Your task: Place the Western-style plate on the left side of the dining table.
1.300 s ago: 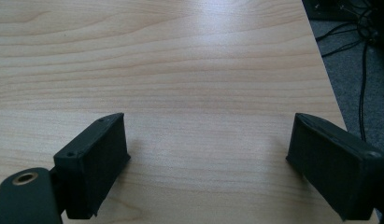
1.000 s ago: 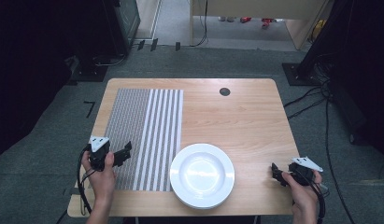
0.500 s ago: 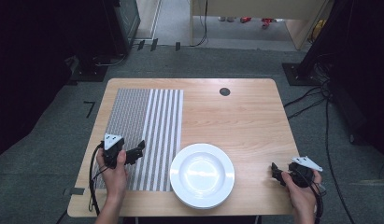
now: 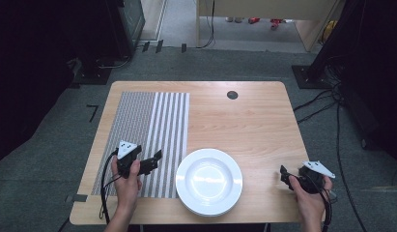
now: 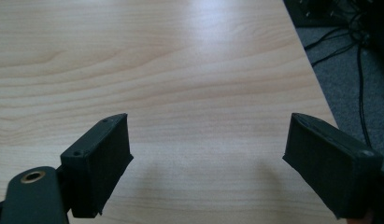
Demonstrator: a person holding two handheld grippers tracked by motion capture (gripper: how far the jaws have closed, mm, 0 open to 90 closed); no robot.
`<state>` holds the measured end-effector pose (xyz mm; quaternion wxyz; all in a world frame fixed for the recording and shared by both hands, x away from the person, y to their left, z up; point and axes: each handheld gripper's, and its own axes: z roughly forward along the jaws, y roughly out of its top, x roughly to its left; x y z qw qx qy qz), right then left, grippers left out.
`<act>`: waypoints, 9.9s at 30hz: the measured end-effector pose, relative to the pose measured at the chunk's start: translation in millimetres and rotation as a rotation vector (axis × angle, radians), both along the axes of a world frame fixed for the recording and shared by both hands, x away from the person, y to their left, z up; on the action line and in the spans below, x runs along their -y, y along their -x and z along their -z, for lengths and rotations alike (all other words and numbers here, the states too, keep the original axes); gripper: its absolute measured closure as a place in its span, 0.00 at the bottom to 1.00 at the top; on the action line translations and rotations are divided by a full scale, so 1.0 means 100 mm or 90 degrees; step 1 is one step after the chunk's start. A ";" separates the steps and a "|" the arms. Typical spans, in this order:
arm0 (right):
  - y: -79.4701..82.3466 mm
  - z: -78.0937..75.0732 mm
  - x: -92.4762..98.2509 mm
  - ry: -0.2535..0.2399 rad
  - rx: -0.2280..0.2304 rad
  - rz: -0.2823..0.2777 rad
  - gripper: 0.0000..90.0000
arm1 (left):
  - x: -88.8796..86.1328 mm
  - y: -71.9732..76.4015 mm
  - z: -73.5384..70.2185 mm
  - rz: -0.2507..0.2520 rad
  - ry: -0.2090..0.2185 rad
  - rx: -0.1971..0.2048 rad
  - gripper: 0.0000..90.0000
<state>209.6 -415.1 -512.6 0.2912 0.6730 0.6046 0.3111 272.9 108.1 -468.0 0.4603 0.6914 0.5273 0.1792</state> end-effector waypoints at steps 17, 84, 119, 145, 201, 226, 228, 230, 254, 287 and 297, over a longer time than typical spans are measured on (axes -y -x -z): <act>0.04 -0.20 -0.28 -0.028 0.062 -0.034 0.16 | 0.15 0.08 0.01 0.038 -0.003 -0.003 0.16; 0.04 -0.16 -1.13 -0.303 0.038 -0.201 0.83 | 0.65 0.30 0.25 0.182 0.018 -0.081 0.62; 0.02 -0.05 -1.08 -0.537 0.030 -0.178 0.94 | 0.61 0.28 0.28 0.172 0.049 -0.097 0.64; 0.03 -0.05 -1.23 -0.544 0.081 -0.189 0.94 | 0.55 0.29 0.24 0.149 0.101 -0.089 0.75; -1.01 -0.82 -2.16 -0.528 0.081 -0.277 0.91 | -0.42 -0.38 -0.49 0.049 0.202 -0.032 0.80; -1.69 -0.79 -2.56 -0.500 0.027 -0.305 0.91 | -0.79 -0.77 -0.27 -0.009 0.213 -0.073 0.79; -1.73 -0.78 -2.59 -0.498 0.022 -0.307 0.91 | -0.81 -0.80 -0.25 -0.013 0.211 -0.076 0.79; -1.77 -0.76 -2.62 -0.497 0.015 -0.307 0.91 | -0.83 -0.83 -0.22 -0.019 0.209 -0.080 0.79; -2.23 -0.35 -2.94 -0.466 -0.069 -0.291 0.86 | -1.04 -1.10 0.11 -0.069 0.181 -0.142 0.78; -2.47 -0.09 -3.26 -0.330 -0.098 -0.301 0.79 | -1.06 -1.15 0.38 -0.123 0.142 -0.168 0.77; -2.44 -0.19 -3.26 -0.277 -0.065 -0.310 0.67 | -1.02 -1.12 0.37 -0.112 0.145 -0.159 0.55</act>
